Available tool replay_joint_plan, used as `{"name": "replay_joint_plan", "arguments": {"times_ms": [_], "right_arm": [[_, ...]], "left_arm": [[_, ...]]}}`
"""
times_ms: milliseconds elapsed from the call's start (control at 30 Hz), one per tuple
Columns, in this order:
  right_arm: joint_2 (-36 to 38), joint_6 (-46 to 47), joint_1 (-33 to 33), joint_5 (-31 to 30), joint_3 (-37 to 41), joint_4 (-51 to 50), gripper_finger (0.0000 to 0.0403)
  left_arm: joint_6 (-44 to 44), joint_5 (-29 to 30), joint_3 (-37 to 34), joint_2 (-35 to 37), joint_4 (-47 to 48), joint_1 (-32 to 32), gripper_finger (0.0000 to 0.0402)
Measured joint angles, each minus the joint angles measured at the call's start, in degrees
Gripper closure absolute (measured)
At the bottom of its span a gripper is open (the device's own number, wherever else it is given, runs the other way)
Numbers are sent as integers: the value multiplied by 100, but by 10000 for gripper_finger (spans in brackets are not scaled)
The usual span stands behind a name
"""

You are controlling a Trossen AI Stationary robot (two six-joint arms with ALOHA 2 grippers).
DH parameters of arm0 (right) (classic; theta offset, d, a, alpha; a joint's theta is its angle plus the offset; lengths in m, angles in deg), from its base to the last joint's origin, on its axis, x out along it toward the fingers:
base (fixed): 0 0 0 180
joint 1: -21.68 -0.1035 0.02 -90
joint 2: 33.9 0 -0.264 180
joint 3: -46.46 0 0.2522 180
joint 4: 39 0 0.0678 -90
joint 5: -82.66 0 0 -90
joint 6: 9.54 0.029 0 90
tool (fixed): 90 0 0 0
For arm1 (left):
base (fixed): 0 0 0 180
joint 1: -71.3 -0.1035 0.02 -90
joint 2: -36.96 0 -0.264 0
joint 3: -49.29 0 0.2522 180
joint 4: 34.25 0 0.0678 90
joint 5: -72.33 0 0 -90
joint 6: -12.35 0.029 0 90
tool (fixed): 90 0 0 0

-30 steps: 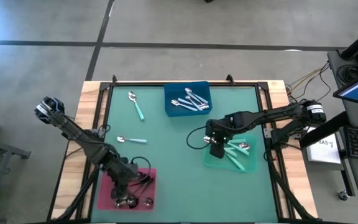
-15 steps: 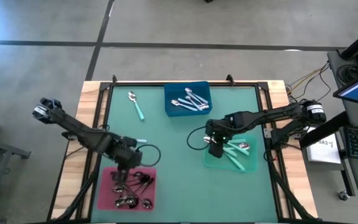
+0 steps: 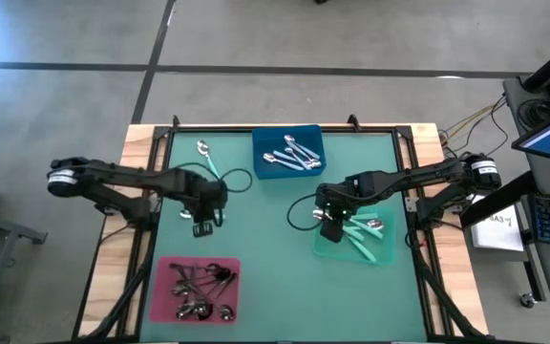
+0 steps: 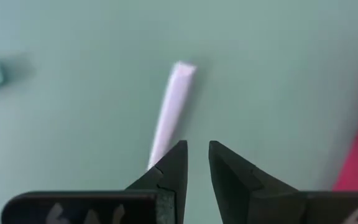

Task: Sort silverware by color (type)
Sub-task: Put the blue spoon into the blue bin

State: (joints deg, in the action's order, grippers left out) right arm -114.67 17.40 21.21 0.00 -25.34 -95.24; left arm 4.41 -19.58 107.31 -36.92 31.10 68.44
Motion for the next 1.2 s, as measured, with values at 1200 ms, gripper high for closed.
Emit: {"name": "replay_joint_plan", "arguments": {"times_ms": [1200], "right_arm": [[0, -98, 0, 9, 0, 7, 184]], "left_arm": [[-531, 304, -537, -29, -1140, -277, 351]]}}
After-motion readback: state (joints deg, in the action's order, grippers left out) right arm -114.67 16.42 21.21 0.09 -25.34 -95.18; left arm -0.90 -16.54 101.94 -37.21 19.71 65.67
